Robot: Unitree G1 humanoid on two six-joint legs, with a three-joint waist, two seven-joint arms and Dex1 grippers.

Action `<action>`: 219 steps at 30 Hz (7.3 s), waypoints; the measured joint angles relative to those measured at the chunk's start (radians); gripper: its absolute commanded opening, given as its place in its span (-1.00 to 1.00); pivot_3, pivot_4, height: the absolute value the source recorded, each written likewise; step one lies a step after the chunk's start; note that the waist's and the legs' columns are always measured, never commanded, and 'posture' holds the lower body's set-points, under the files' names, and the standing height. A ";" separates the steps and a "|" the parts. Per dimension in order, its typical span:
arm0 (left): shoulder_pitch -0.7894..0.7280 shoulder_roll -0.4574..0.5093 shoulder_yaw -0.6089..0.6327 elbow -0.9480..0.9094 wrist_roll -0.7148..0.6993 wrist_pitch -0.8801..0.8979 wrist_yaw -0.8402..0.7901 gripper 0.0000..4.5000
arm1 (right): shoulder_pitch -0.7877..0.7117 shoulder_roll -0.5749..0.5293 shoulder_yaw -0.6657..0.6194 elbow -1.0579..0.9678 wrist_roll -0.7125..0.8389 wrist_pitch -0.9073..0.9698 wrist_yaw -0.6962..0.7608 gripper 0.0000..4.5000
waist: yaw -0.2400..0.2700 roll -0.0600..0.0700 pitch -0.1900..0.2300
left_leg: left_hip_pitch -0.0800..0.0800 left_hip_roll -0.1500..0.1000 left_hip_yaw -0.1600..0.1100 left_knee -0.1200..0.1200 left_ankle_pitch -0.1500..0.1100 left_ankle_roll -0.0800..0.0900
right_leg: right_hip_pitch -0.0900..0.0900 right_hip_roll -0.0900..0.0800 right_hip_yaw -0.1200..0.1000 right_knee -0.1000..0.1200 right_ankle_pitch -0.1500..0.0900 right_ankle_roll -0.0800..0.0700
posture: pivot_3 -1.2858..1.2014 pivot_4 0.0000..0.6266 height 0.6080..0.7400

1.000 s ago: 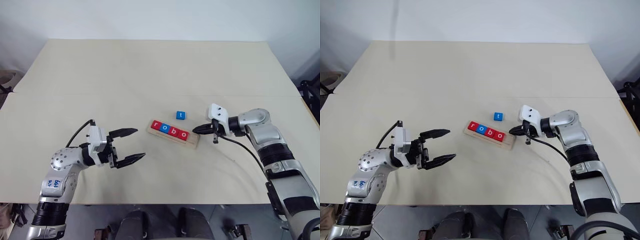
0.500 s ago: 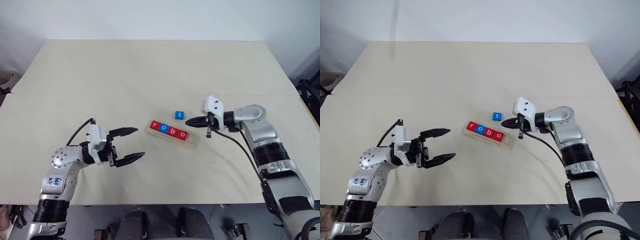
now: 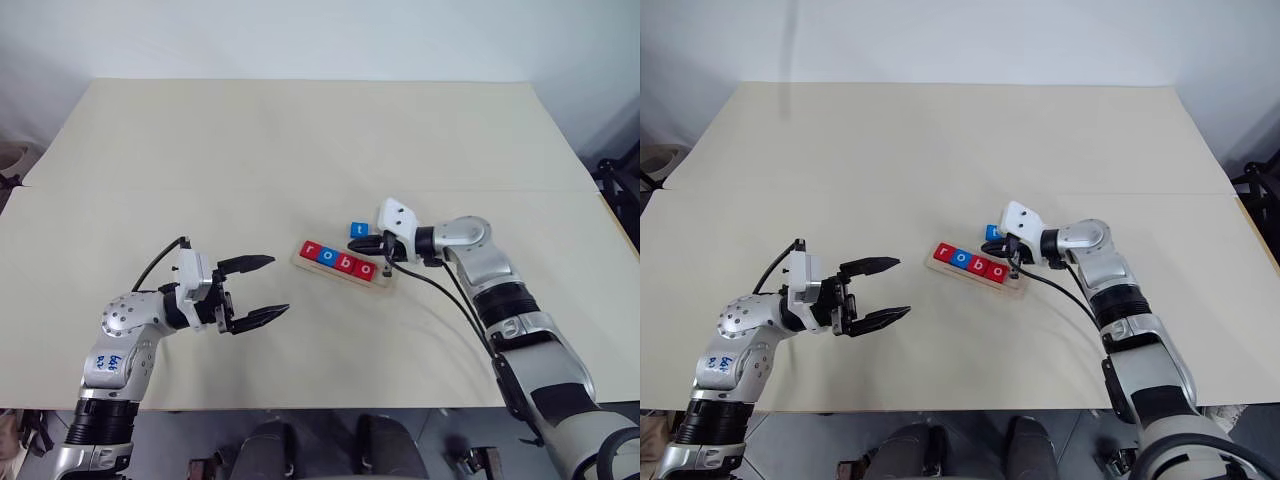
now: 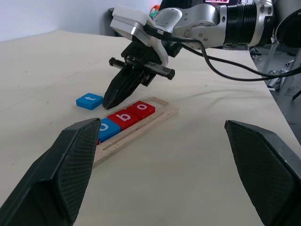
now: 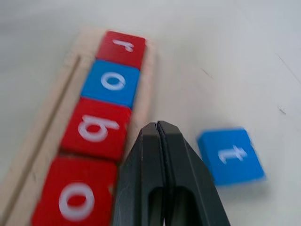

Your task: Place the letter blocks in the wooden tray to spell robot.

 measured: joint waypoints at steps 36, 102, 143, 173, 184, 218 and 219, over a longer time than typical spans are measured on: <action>0.021 0.010 0.005 -0.078 -0.001 0.047 0.056 1.00 | 0.073 0.001 0.007 -0.093 0.070 -0.020 0.257 -0.99 | 0.001 0.000 0.000 | 0.000 0.000 0.000 0.000 0.000 0.000 | 0.000 0.000 0.000 0.001 0.000 0.000 | 0.03 -0.52 1.00; 0.014 0.029 0.042 0.000 -0.002 0.032 -0.010 1.00 | 0.342 -0.234 -0.013 -0.548 0.227 0.324 0.129 -0.99 | 0.027 0.000 0.000 | 0.000 0.000 0.000 0.001 0.000 0.000 | 0.000 0.000 0.000 0.000 0.000 0.000 | 0.03 -0.52 1.00; -0.021 0.034 0.042 0.084 0.000 -0.001 -0.067 1.00 | 0.871 -0.308 -0.566 -0.741 0.366 0.162 -0.122 0.99 | 0.033 0.000 0.000 | 0.001 -0.001 0.001 0.000 0.000 0.000 | 0.001 0.000 0.001 0.000 0.000 0.000 | 0.03 -0.52 1.00; 0.059 0.033 0.062 -0.003 0.001 0.010 0.005 1.00 | 0.261 0.188 -0.141 -0.654 0.186 0.831 -0.904 0.99 | 0.013 0.001 0.000 | -0.001 -0.001 0.000 -0.001 0.000 -0.001 | -0.005 -0.001 0.002 0.006 -0.001 -0.002 | 0.03 -0.52 1.00; 0.097 0.035 0.083 -0.026 0.000 0.009 0.013 1.00 | 0.254 0.281 -0.145 -0.643 0.145 0.824 -0.999 -0.04 | -0.001 0.001 0.000 | -0.001 0.000 0.001 -0.002 0.000 -0.002 | -0.007 0.000 0.003 0.006 -0.001 -0.003 | 0.03 -0.52 1.00; -0.102 0.006 -0.019 0.155 0.005 0.000 -0.108 1.00 | 0.774 0.118 -0.345 -1.445 0.289 1.317 -0.925 0.12 | 0.007 0.001 0.000 | -0.002 0.000 0.002 -0.004 0.000 -0.001 | -0.008 0.000 0.004 0.005 -0.001 -0.003 | 0.03 -0.52 1.00; -0.103 0.006 -0.021 0.156 0.005 0.000 -0.108 1.00 | 0.775 0.118 -0.352 -1.448 0.303 1.324 -0.919 0.24 | 0.005 0.001 0.000 | -0.001 0.000 0.002 -0.004 0.000 -0.001 | -0.008 0.000 0.004 0.005 -0.001 -0.003 | 0.03 -0.52 1.00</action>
